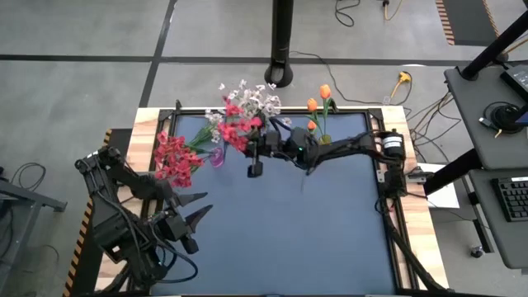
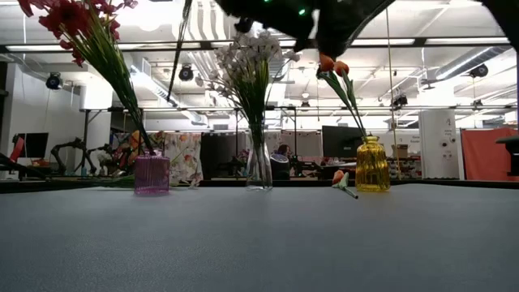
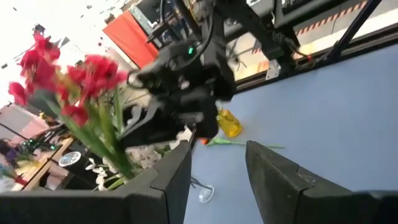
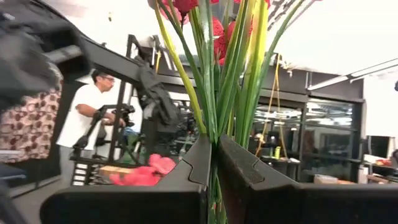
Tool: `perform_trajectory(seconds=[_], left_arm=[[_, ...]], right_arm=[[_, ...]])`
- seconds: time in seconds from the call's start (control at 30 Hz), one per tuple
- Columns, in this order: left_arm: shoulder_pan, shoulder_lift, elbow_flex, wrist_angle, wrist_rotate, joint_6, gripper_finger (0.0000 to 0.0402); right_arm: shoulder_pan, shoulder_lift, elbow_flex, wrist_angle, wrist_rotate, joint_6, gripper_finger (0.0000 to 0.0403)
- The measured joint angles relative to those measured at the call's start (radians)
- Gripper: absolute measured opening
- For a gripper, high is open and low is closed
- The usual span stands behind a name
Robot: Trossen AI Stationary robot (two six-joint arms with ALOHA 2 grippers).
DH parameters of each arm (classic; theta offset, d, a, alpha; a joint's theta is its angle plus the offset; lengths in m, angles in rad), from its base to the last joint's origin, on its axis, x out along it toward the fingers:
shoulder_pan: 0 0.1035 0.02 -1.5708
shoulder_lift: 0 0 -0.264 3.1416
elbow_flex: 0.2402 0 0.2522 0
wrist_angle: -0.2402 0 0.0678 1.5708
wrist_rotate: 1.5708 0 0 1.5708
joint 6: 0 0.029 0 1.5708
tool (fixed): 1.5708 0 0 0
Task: Sort flowers into vase by color
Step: Put the red flower into the purple vase
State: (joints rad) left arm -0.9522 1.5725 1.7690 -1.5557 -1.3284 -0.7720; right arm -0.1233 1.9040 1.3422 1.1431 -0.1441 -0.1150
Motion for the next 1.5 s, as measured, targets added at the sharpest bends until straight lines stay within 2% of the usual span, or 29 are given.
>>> perform_trajectory(seconds=[0.17,0.77,1.5], left_arm=[[-0.021,-0.011,-0.007,-0.016,-0.022,-0.016,0.0137],[-0.029,-0.017,-0.01,-0.015,-0.053,-0.041,0.0137],[-0.029,-0.017,-0.011,-0.015,-0.077,-0.049,0.0137]], right_arm=[[-0.041,0.082,0.072,-0.001,-0.023,0.036,0.0013],[-0.074,0.265,0.192,0.095,-0.01,-0.034,0.0013],[-0.076,0.285,0.202,0.059,0.014,-0.05,0.0013]])
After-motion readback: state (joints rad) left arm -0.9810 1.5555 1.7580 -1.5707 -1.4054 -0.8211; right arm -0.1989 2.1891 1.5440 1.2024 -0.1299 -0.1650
